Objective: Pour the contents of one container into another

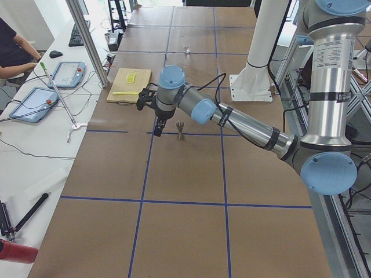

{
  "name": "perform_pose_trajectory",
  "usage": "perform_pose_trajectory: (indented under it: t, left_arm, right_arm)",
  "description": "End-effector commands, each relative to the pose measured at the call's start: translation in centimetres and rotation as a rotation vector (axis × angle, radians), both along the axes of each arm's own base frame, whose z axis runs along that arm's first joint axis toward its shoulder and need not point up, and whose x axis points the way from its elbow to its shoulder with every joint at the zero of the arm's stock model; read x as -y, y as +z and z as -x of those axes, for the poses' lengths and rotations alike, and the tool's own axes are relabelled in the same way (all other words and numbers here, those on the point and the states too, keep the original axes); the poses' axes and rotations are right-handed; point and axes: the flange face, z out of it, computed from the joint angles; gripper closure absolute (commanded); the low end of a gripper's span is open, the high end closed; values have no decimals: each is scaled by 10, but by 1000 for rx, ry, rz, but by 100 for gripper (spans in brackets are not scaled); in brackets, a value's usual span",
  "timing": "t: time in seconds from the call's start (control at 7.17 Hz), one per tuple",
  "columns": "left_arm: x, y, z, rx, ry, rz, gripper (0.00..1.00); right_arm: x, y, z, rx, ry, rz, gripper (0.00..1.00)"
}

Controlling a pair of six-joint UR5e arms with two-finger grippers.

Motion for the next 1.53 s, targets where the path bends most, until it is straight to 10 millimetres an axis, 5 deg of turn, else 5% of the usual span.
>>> perform_pose_trajectory:
  t: [0.0,0.28,0.7,1.12,1.4]
  left_arm:
    - [-31,-34,-68,-68,-99,71,6]
    - [-74,-12,-115,-108,-197,52,0]
    - [-132,-6,-193,-42,-309,55,0]
    - [-184,5,-245,18,-418,-1,0]
    - [-195,12,-261,106,-486,-103,0]
  right_arm:
    - [-2,-3,3,31,27,26,0]
    - [1,-6,5,33,23,22,0]
    - [3,-13,10,68,11,-6,0]
    - [4,-24,11,63,22,-16,0]
    - [4,-28,16,66,23,-13,0]
